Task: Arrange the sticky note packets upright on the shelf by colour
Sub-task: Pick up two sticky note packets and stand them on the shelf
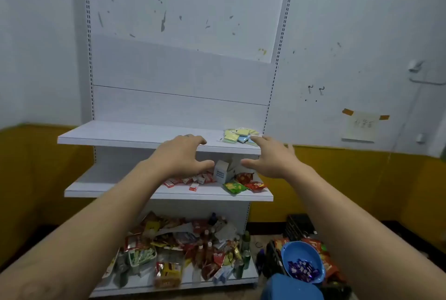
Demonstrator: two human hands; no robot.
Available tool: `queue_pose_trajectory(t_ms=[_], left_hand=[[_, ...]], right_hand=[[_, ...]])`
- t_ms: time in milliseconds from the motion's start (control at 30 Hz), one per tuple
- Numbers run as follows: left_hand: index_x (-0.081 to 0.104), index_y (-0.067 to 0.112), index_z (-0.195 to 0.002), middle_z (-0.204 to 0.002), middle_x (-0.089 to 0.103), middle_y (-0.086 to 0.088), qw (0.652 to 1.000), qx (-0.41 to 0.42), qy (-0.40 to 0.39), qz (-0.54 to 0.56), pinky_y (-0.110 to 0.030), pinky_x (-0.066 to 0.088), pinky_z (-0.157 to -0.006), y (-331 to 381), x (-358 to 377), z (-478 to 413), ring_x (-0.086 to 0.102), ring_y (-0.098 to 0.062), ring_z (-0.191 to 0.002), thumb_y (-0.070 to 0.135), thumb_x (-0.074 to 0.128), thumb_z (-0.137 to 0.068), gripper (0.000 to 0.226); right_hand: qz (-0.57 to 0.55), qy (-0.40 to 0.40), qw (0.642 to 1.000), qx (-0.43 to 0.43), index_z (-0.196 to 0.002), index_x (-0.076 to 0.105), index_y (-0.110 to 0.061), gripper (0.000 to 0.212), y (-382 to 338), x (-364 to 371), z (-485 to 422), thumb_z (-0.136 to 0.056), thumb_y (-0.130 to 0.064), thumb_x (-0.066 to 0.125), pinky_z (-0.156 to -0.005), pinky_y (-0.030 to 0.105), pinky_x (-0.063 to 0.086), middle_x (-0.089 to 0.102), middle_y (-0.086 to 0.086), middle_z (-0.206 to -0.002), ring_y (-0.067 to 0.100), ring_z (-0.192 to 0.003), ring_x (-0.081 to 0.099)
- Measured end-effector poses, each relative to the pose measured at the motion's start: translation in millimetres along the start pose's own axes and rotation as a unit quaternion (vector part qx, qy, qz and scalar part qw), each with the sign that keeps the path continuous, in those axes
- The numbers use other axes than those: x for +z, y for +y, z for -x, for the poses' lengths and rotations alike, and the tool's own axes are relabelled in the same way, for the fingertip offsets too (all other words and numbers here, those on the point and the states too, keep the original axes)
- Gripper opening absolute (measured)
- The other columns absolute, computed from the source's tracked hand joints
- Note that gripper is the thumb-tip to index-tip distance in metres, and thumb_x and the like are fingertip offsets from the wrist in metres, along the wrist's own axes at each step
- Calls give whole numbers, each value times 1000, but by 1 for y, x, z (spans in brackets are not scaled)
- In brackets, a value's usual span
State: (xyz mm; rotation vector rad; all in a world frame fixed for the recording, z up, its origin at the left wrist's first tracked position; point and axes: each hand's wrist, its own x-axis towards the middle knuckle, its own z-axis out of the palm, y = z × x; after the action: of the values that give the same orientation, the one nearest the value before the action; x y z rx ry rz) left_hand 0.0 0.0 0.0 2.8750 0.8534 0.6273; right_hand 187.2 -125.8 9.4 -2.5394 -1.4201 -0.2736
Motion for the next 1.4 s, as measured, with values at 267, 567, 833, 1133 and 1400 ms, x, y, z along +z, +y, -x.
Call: queue_pose_trajectory(t_ms=[267, 567, 833, 1133, 1400], left_hand=[[37, 26, -141, -145, 44, 1, 999, -21, -26, -24, -42, 42, -103, 2, 33, -83, 43, -20, -130, 58, 54, -85, 67], [39, 27, -140, -144, 45, 3, 996, -47, -48, -52, -40, 41, -101, 13, 71, -187, 42, -18, -130, 57, 54, -85, 64], [40, 28, -139, -144, 45, 2, 997, -57, -33, -49, -39, 42, -100, 4, 95, -237, 43, -19, -129, 56, 55, -85, 63], [40, 28, -139, -144, 44, 4, 997, -66, -34, -33, -38, 42, -98, -53, 121, -290, 43, -17, -129, 57, 53, -85, 62], [39, 28, -140, -145, 43, 5, 999, -39, -36, 13, -37, 40, -97, -114, 153, -369, 43, -17, -130, 58, 52, -86, 63]], right_hand=[[-22, -4, 1000, 12, -150, 23, -34, 79, 44, 38, -79, -84, -65, 52, -114, 60, 15, 22, 0, -159, 24, -144, 24], [-72, -1, 997, 29, -149, 24, -34, 78, 119, 63, -176, -83, -64, 54, -114, 60, 17, 25, -2, -158, 25, -142, 27], [-83, -11, 996, 15, -148, 27, -33, 77, 138, 85, -234, -82, -61, 57, -113, 59, 20, 27, -2, -157, 24, -142, 29], [-62, -22, 998, 23, -149, 26, -31, 77, 129, 111, -304, -84, -60, 56, -113, 56, 21, 25, -1, -158, 24, -142, 29], [-15, -36, 996, 80, -148, 28, -30, 77, 123, 125, -380, -83, -58, 58, -107, 49, 34, 36, 0, -152, 25, -134, 39]])
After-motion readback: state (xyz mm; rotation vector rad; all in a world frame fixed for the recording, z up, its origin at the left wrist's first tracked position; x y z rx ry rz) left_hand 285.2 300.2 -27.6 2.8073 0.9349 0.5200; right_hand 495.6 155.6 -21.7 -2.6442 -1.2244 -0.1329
